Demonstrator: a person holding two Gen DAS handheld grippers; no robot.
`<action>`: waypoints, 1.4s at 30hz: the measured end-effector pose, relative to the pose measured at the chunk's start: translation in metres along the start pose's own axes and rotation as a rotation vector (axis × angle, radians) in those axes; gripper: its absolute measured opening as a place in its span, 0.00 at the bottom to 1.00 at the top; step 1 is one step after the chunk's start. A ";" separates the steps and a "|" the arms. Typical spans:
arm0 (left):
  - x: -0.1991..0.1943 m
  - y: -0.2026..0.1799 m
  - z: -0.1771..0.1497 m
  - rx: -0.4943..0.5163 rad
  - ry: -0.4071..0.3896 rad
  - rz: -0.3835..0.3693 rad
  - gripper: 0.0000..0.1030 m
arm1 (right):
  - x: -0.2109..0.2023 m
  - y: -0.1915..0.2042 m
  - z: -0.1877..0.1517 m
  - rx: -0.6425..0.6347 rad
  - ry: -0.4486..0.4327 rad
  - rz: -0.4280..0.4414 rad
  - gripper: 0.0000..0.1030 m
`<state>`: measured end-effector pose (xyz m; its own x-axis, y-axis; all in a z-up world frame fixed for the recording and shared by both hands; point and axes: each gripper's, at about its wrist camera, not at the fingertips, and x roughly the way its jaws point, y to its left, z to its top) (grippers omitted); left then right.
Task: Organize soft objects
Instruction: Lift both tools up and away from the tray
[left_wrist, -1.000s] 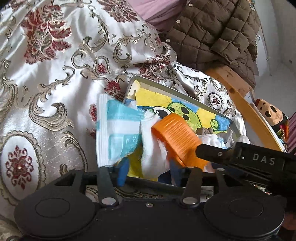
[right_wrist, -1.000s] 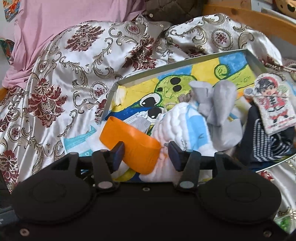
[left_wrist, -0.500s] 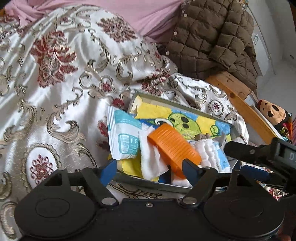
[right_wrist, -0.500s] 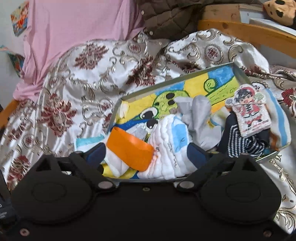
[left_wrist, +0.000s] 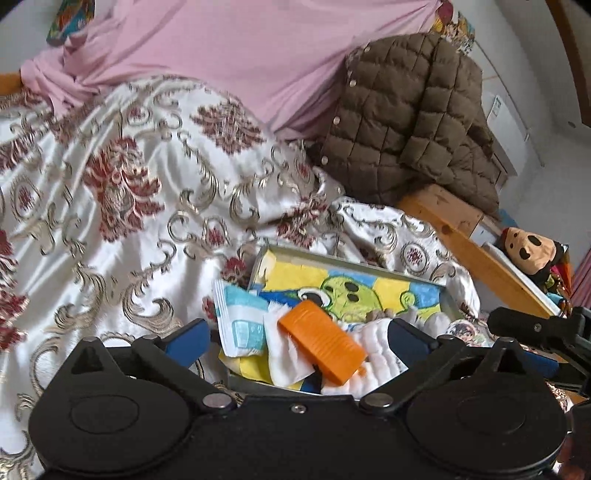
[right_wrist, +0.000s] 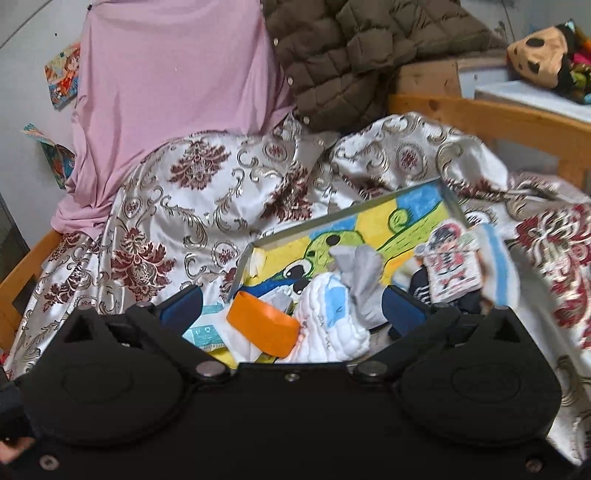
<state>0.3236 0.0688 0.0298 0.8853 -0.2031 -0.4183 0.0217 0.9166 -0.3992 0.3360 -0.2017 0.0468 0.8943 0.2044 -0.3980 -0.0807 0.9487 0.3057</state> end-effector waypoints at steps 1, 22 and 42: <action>-0.005 -0.002 0.001 0.004 -0.010 0.001 0.99 | -0.007 -0.001 0.001 -0.006 -0.009 0.000 0.99; -0.102 -0.059 -0.015 0.124 -0.226 0.070 0.99 | -0.172 -0.002 -0.025 -0.180 -0.200 -0.041 0.99; -0.157 -0.077 -0.071 0.199 -0.187 0.103 0.99 | -0.235 -0.014 -0.075 -0.148 -0.208 -0.031 0.99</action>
<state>0.1498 0.0055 0.0682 0.9574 -0.0554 -0.2834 0.0015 0.9824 -0.1870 0.0943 -0.2451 0.0707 0.9675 0.1351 -0.2140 -0.1016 0.9818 0.1605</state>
